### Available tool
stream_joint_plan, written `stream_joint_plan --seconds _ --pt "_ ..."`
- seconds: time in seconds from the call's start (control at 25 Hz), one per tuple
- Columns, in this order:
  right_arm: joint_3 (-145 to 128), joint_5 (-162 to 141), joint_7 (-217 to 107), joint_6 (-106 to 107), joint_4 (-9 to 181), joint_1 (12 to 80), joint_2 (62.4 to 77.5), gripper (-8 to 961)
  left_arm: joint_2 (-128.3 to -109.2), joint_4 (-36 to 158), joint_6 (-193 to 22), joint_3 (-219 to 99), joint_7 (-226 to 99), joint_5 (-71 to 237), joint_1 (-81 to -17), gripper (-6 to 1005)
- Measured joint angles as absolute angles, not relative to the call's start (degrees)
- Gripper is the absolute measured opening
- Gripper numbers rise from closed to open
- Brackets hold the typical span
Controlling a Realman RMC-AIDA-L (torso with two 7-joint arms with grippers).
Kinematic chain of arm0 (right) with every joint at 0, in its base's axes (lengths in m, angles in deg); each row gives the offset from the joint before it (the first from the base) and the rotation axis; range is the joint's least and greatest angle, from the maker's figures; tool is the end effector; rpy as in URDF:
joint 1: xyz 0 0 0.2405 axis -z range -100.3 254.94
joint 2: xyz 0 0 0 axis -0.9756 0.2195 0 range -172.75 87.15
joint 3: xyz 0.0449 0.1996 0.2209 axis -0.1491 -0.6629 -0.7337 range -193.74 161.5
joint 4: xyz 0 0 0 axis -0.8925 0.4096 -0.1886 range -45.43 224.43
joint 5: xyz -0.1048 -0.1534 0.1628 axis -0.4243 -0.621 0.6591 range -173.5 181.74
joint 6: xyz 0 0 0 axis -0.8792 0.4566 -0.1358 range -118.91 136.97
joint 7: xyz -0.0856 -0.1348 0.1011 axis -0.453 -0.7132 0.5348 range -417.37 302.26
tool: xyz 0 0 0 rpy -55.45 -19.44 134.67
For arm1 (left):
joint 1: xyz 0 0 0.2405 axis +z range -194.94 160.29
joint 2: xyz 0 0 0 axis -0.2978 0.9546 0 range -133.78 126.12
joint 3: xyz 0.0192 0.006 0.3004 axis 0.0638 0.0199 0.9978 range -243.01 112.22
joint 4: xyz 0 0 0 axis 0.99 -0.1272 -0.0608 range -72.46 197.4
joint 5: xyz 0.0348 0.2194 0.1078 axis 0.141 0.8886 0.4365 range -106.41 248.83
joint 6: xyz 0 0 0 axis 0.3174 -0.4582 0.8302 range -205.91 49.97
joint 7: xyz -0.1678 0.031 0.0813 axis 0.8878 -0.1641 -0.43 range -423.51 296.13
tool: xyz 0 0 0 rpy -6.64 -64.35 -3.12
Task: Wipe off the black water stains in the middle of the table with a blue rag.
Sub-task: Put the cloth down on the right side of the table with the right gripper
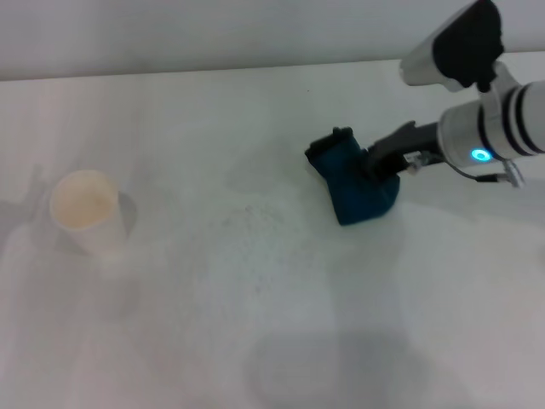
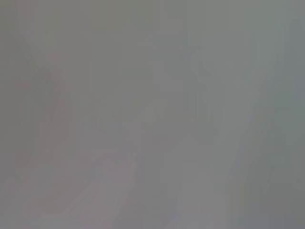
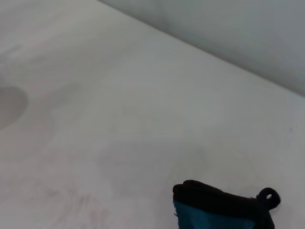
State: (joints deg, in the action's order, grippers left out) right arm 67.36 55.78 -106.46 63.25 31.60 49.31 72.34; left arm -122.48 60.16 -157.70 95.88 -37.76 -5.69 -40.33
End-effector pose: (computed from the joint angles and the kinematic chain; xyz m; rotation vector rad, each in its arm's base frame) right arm 0.2986 0.4583 -0.0846 -2.4572 0.8857 -0.0752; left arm -0.3979 0.3740 -0.0308 -1.5263 -0.6373 -0.9377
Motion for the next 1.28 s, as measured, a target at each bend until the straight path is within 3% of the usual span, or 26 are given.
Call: stream_joint_plan --seconds 0.48,1.2,1.28 --pt "68.29 45.27 -90.5 70.37 25.75 52.38 72.59 90 -122.48 60.61 -157.32 95.63 -37.92 -5.77 -40.65 887" --pt "72.45 52.35 -95.52 70.53 26.45 52.52 72.59 94 -122.48 61.8 -157.63 95.61 -37.76 -6.14 -40.98 887" --pt "72.27 53.36 -96.27 70.52 26.45 52.7 72.6 153 -122.48 61.83 -157.67 95.69 -37.76 -6.14 -40.9 887"
